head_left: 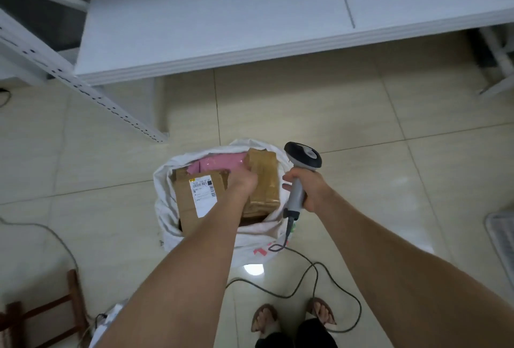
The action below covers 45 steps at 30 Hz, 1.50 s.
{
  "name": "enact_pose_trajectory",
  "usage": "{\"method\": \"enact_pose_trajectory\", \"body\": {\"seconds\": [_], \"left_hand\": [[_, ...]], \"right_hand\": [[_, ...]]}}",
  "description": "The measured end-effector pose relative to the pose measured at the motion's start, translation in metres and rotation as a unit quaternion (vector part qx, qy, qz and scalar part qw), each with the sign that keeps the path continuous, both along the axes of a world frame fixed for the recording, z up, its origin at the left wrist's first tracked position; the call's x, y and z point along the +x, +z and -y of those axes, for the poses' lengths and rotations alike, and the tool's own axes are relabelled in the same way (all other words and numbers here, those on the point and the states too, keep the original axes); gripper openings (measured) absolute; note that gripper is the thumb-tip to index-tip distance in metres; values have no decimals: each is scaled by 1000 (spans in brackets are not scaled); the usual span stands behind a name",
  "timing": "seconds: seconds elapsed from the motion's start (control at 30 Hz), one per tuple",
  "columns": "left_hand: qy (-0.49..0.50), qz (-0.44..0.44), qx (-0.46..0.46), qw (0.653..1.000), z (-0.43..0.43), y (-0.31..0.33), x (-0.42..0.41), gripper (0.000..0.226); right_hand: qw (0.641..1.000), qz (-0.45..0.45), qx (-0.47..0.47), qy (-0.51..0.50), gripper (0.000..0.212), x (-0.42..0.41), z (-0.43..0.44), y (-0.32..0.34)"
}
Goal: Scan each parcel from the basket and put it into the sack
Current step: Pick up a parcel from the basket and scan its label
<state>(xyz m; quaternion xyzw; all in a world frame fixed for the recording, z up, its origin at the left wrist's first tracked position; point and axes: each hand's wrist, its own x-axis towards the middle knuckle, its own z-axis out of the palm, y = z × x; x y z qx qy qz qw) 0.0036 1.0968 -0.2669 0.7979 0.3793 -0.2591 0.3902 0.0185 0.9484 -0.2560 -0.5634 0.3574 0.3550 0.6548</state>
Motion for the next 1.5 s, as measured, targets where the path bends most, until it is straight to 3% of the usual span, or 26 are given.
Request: {"method": "enact_pose_trajectory", "body": {"seconds": [0.13,0.4,0.73,1.13,1.23,1.3,1.5], "left_hand": [[-59,43,16,997,28,97,18,31],[-128,124,-10,984,114,264,31,36],[-297,183,-73,934,282,407,12,32],[-404,200,-105,886,539,465,-60,34],[-425,198,-115,876,604,465,-81,33],[-438,192,-121,870,644,463,-93,32],[-492,155,-126,847,742,444,-119,31]], "right_hand": [[999,25,13,-37,21,-5,27,91],[990,72,4,-121,26,-26,107,261],[939,116,-5,-324,22,-100,248,394],[862,108,14,-496,11,-194,462,439],[840,112,25,-530,4,-216,518,443],[825,108,27,-554,10,-229,553,443],[810,91,8,-580,10,-261,642,425]]}}
